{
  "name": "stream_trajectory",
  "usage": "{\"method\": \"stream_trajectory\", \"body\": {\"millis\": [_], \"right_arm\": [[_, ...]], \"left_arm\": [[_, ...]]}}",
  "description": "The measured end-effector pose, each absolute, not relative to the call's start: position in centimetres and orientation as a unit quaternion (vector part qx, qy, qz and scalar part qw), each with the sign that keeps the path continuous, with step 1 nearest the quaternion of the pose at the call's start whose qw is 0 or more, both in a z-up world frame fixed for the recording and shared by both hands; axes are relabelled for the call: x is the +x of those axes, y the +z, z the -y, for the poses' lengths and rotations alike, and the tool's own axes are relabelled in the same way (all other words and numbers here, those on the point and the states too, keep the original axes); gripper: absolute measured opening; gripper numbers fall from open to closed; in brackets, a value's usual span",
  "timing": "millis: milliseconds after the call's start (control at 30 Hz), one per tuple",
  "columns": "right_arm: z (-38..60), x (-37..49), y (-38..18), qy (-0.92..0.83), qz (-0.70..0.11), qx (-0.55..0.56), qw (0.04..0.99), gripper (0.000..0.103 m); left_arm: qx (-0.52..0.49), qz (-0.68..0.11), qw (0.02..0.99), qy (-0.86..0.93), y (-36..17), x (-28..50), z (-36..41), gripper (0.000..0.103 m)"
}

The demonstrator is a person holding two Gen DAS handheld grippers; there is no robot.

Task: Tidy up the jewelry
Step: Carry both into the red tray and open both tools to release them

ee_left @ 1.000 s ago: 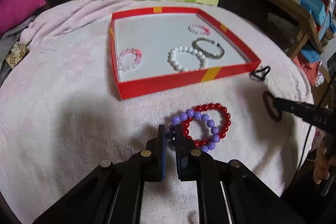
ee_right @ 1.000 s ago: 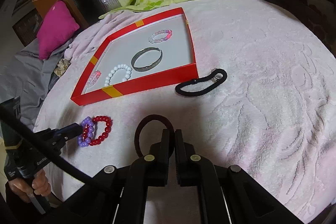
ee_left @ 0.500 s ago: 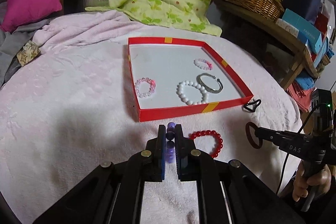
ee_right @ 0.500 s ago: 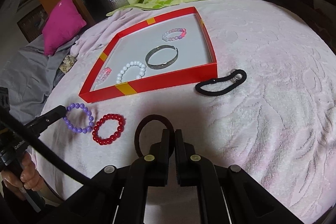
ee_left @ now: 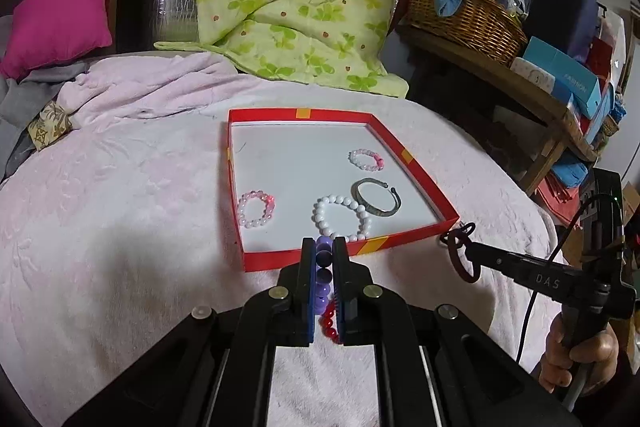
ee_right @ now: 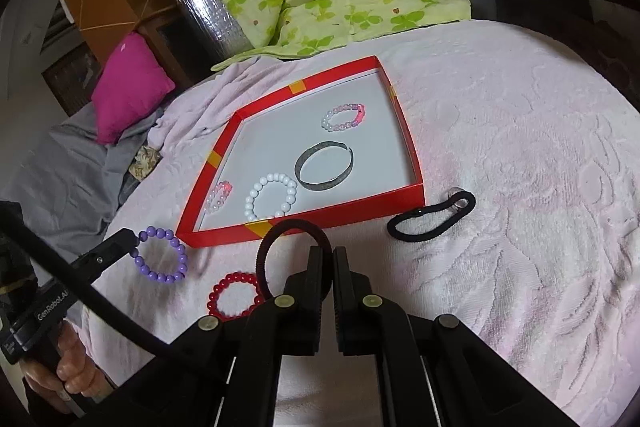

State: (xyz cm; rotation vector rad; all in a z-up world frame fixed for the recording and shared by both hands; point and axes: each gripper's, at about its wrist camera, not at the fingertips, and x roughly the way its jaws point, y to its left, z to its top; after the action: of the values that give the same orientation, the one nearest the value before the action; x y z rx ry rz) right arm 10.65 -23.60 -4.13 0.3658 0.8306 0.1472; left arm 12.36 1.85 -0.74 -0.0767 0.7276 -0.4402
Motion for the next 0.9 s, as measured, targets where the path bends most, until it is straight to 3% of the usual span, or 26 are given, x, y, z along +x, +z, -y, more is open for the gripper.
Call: {"method": "stream_trajectory", "body": {"millis": [433,900], "right_arm": [[26.0,13.1,-2.4,0.020,-0.363,0.180,0.914,0.005],[26.2,18.3,-4.2,0.000,-0.381,0.178,0.907,0.005]], "left_arm": [[-0.028,-0.322,0.922,-0.211,1.7,14.0,0.3,0.008],[-0.055,-0.342,0.918,-0.191,-0.3,24.9,3.1,0.008]]}}
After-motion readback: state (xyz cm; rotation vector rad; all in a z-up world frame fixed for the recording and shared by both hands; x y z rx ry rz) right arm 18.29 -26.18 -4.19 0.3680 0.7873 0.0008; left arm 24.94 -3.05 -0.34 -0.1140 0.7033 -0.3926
